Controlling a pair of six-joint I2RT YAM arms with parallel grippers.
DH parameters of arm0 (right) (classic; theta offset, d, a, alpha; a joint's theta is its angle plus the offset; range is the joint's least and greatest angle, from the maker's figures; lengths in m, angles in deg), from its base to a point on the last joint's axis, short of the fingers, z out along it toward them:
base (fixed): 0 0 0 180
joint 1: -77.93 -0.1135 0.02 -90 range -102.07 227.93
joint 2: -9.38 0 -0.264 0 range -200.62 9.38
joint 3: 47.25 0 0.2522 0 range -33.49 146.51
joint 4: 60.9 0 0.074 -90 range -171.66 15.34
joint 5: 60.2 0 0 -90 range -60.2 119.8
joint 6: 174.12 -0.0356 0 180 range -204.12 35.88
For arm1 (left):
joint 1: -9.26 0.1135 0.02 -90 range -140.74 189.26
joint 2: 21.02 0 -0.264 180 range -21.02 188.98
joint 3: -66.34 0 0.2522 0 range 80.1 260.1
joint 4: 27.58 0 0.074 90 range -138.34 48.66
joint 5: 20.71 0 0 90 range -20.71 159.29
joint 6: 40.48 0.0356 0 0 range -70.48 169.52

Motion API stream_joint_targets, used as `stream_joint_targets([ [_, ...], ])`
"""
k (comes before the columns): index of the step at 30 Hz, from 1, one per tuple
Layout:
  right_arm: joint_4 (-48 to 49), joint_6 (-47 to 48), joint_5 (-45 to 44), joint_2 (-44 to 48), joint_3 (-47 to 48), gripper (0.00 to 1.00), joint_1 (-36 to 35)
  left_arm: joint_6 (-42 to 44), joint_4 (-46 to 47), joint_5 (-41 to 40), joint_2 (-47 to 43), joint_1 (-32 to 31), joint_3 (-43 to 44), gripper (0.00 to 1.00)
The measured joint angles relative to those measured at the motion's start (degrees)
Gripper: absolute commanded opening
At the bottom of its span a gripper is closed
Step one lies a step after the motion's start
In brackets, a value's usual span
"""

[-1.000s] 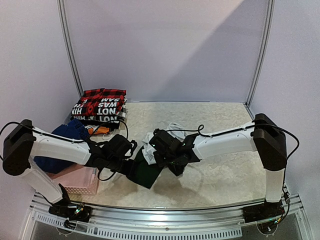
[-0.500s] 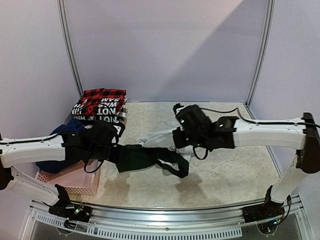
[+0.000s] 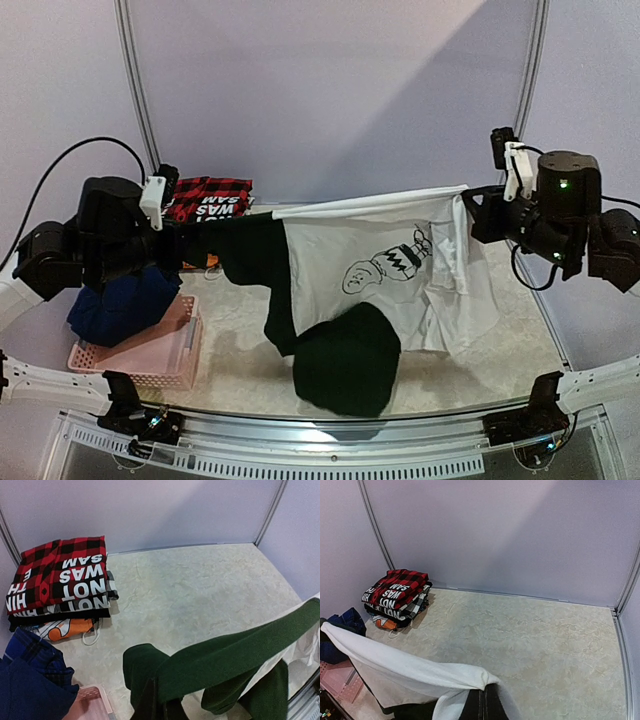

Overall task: Fold and stack the mixed laundry pile
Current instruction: Pick up the crumpled T-shirt from the center of the board, then adjust the crumpled T-shirt at the center of the board.

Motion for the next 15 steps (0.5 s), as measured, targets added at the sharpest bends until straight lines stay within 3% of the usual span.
stream_joint_targets([
  [8,-3.9,-0.3,2.4,2.9,-1.9,0.00,0.3,2.5,-0.9,1.6,2.4,-0.5,7.5,0.00],
  [11,-2.3,-1.3,7.9,1.5,-6.6,0.00,5.6,3.1,-0.9,1.9,6.6,-0.5,8.5,0.00],
  [15,2.8,-2.8,20.2,-3.9,-14.8,0.00,18.3,3.6,-0.5,2.5,14.6,0.1,7.8,0.00],
])
